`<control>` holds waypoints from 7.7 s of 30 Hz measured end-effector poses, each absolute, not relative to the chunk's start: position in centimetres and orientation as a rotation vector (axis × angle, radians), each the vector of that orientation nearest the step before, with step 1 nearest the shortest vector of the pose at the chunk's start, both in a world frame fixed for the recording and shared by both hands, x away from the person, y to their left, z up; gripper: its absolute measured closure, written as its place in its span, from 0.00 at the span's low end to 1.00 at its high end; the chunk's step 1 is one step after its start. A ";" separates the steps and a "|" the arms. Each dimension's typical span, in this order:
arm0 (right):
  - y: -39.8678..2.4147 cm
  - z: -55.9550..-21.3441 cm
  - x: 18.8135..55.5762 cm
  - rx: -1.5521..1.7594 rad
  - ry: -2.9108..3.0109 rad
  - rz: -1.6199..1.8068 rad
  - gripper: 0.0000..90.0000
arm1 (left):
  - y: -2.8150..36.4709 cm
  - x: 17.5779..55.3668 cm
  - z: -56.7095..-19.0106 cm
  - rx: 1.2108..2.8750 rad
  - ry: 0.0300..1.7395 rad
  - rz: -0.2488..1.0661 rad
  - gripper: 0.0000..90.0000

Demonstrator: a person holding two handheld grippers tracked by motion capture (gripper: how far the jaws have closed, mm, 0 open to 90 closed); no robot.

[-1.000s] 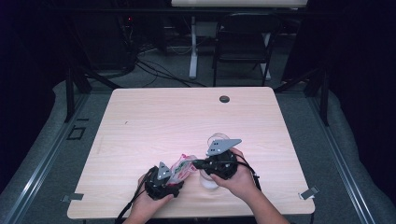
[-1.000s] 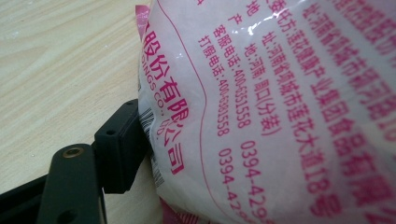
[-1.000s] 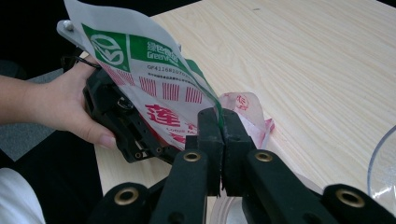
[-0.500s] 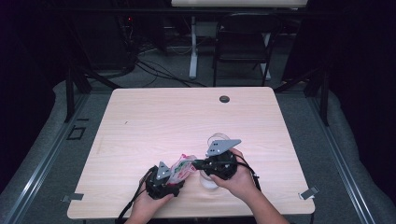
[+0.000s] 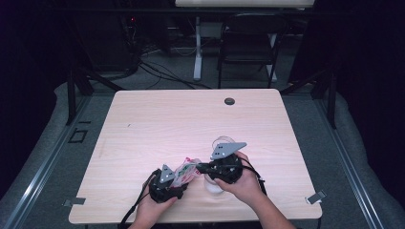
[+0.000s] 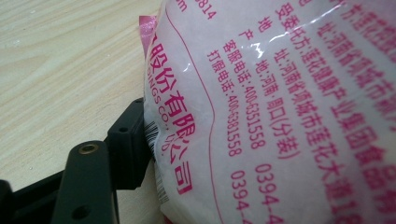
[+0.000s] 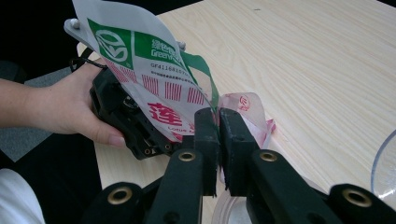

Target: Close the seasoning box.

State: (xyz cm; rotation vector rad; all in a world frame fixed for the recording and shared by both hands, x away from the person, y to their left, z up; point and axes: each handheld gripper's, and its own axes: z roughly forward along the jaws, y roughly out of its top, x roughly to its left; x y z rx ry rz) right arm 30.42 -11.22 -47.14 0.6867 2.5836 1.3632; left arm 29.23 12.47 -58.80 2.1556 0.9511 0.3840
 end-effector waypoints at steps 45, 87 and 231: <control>-11.3 -46.3 29.9 0.648 2.542 1.409 0.82 | 12.9 28.4 -56.9 2.146 0.896 0.536 0.66; -10.4 -45.3 28.5 0.494 2.540 1.384 0.69 | 13.0 27.8 -55.4 2.200 0.827 0.729 0.66; -14.1 -45.2 29.4 0.673 2.551 1.524 1.00 | 10.1 28.2 -49.7 2.269 0.380 1.507 0.67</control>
